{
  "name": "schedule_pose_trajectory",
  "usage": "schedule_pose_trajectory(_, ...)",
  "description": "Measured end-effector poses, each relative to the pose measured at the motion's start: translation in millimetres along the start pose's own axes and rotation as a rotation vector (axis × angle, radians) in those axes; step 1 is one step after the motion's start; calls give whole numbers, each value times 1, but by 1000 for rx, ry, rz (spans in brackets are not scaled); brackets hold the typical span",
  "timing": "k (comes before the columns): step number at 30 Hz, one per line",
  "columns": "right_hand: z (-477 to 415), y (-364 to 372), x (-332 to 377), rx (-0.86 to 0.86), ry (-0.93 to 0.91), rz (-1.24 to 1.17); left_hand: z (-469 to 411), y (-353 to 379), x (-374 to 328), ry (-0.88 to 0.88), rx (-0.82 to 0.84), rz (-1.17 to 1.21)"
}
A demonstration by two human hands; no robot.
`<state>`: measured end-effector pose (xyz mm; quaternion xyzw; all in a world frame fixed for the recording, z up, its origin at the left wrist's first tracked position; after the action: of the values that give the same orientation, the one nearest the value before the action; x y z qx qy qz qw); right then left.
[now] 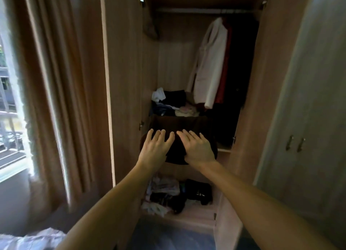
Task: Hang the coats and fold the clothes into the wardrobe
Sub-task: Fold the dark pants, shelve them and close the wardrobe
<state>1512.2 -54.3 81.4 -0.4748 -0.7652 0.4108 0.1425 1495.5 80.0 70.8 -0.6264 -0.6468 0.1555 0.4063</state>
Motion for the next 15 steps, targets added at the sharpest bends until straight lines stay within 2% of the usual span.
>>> schedule_pose_trajectory(8, -77, 58, -22, 26, 44, 27, -65, 75, 45, 33, -26, 47)
schedule_pose_trajectory(15, -137, 139, -73, 65, 44, 9, -136, 159, 56, 38, -10, 44)
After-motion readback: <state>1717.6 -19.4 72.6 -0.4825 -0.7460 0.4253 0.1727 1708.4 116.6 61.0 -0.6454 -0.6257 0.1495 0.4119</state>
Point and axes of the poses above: each hand's wrist, its own z-axis away from the middle knuckle, its own y-axis out of the palm, x = y × z, the point moved 4 cm from there along -z, towards the middle knuckle, and after that the axes turned 3 degrees about -z, right-handed, at the moved point
